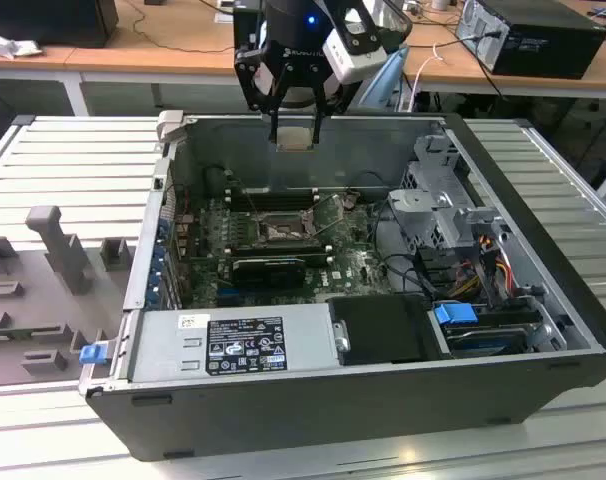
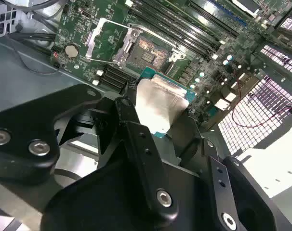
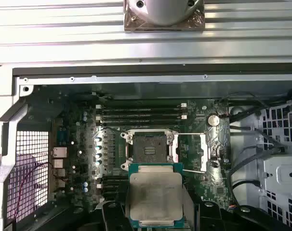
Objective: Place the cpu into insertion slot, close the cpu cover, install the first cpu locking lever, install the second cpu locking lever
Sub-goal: 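Place the cpu into insertion slot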
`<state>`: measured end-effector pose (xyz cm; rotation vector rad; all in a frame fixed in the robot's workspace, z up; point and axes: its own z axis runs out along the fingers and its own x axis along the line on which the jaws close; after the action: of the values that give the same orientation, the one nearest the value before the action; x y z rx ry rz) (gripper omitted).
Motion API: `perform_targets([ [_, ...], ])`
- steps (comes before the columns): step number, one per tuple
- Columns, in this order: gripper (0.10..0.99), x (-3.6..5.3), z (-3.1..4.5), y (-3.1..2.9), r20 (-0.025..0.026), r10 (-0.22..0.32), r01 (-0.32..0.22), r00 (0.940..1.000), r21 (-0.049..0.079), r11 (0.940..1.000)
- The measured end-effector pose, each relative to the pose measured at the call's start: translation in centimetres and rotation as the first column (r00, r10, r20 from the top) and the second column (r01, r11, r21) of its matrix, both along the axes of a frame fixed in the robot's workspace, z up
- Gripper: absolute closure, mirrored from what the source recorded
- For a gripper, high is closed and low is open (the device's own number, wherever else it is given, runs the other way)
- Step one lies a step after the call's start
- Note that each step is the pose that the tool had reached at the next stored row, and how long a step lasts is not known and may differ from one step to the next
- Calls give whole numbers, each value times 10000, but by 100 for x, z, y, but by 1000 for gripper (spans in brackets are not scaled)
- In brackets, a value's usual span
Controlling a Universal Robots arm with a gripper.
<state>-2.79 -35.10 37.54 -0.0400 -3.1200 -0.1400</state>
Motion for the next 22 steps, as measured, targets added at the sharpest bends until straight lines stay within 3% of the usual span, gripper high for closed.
perform_targets([
  [16,557,0,-1,0,0,-804,804,9968,-10,9968],
  [22,557,-1,-19,-1,-4,-832,832,9965,-11,9965],
])
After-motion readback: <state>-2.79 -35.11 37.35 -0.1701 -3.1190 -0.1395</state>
